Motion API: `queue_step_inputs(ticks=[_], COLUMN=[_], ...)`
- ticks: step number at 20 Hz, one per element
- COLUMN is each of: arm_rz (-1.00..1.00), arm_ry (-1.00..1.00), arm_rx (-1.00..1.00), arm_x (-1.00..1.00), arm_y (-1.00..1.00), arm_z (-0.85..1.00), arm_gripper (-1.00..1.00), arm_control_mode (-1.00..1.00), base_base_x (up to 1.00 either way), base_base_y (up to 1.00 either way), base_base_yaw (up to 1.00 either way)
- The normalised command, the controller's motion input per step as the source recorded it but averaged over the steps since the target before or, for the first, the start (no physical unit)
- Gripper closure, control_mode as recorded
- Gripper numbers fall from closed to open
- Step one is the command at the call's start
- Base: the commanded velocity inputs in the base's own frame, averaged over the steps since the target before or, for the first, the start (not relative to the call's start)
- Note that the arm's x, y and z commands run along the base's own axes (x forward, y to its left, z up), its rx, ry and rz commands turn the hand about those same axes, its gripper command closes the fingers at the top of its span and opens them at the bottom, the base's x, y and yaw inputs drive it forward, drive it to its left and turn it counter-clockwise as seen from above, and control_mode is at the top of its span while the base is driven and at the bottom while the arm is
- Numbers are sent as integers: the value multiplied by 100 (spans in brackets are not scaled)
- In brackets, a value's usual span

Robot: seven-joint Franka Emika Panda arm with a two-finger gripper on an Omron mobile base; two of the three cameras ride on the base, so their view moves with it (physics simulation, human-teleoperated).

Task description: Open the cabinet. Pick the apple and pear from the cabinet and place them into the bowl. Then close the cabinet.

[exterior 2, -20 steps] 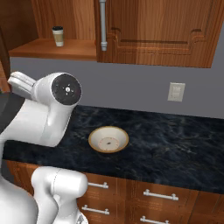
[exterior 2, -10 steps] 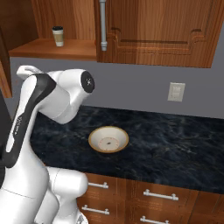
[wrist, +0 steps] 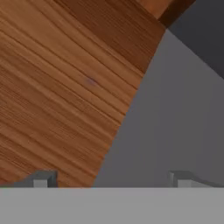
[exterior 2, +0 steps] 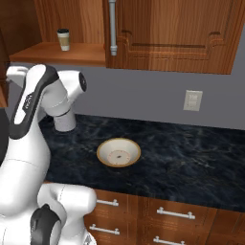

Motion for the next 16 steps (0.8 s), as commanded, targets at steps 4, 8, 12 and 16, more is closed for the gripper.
queue_step_inputs(ticks=[4, 8, 12, 16], arm_rz=[22, 12, 0, -2], arm_ry=[0, -3, 0, -7], arm_rx=[1, 0, -1, 5], arm_x=[-4, -12, 1, 0], arm_y=[100, 100, 47, -59], arm_z=[0, -2, -9, 1], arm_gripper=[-100, -100, -100, -100], arm_control_mode=[-100, -100, -100, -100], base_base_x=[0, 0, 0, 0], base_base_y=[0, 0, 0, 0], base_base_yaw=[0, 0, 0, 0])
